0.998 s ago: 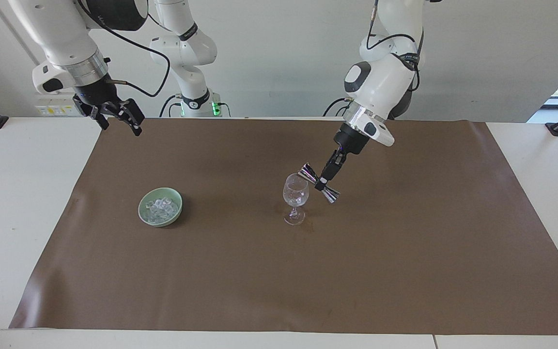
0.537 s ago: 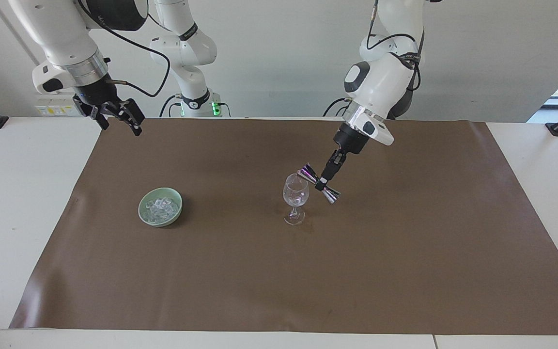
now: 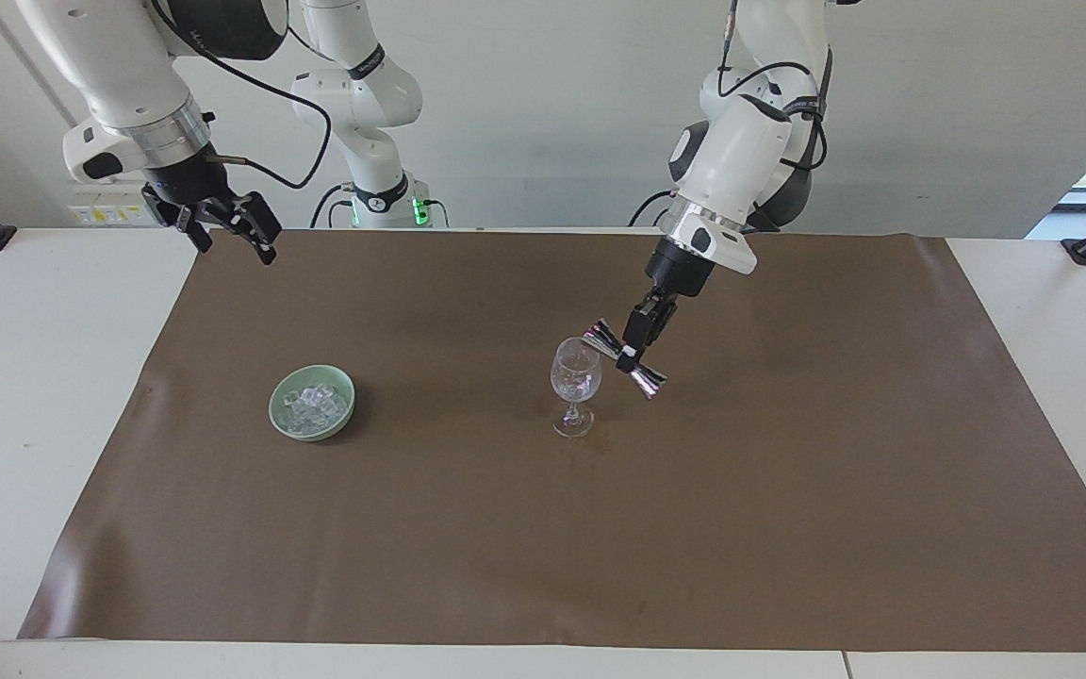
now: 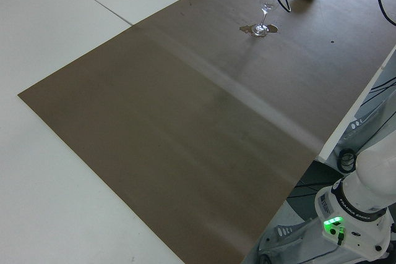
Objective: Pour wine and add ice with both arms
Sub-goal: 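Tilt the jigger over the glass with the left gripper to pour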
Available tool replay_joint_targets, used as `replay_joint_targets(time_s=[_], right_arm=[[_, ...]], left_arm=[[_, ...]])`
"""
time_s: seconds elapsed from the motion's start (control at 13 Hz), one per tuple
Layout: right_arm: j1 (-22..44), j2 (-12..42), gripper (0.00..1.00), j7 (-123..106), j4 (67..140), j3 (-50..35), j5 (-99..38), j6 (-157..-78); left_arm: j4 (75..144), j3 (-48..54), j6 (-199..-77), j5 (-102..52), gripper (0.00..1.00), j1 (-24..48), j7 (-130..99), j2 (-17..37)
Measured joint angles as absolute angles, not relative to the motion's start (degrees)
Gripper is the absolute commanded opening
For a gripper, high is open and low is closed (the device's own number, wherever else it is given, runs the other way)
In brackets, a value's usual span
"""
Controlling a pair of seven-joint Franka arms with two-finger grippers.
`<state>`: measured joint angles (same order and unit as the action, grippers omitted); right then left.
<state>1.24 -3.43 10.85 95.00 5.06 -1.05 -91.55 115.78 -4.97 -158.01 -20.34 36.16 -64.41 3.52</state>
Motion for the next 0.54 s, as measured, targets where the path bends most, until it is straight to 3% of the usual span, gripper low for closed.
replay_joint_targets(time_s=[0.54], right_arm=[[1.2, -3.4, 1.00, 10.9, 95.0, 5.1, -1.1, -91.5]], left_arm=[[115.8, -4.8, -160.5, -15.7, 0.00, 36.2, -64.4, 3.6]])
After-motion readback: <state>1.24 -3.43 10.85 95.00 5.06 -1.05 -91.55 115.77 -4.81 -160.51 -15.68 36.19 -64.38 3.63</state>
